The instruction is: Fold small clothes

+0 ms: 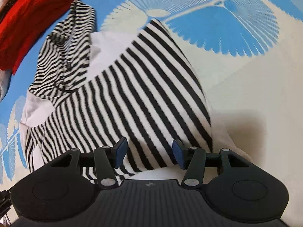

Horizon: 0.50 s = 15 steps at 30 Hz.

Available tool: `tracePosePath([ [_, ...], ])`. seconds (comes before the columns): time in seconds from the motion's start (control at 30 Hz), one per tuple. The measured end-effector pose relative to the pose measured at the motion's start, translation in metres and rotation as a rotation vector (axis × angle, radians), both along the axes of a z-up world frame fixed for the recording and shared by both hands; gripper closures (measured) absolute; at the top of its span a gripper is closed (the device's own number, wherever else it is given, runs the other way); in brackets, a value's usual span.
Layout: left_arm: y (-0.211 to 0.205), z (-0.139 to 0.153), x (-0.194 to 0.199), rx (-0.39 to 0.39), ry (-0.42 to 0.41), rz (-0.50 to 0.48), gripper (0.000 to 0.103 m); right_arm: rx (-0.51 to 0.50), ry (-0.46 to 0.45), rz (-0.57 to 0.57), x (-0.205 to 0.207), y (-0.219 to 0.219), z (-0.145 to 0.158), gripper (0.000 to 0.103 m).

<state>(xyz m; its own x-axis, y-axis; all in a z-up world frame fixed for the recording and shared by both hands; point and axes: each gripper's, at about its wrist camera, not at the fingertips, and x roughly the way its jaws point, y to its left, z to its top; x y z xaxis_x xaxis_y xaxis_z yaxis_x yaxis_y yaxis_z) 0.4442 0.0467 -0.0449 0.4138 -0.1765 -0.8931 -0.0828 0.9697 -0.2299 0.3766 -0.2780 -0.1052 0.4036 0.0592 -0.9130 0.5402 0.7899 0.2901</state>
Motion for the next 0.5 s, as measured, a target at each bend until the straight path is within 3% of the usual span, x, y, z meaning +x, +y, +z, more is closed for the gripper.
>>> tracePosePath([
  [0.1,-0.013,-0.013,0.003,0.015,0.026,-0.032,0.079,-0.007,-0.001,0.001,0.0,0.002,0.003,0.048],
  [0.3,-0.012,-0.035,0.008,0.041,0.069,0.028,0.079,-0.074,-0.037,0.062,0.003,0.005,0.013,0.046],
  [0.5,-0.016,-0.049,0.016,0.065,0.12,0.059,0.078,-0.061,0.024,0.061,0.004,-0.005,-0.001,0.045],
])
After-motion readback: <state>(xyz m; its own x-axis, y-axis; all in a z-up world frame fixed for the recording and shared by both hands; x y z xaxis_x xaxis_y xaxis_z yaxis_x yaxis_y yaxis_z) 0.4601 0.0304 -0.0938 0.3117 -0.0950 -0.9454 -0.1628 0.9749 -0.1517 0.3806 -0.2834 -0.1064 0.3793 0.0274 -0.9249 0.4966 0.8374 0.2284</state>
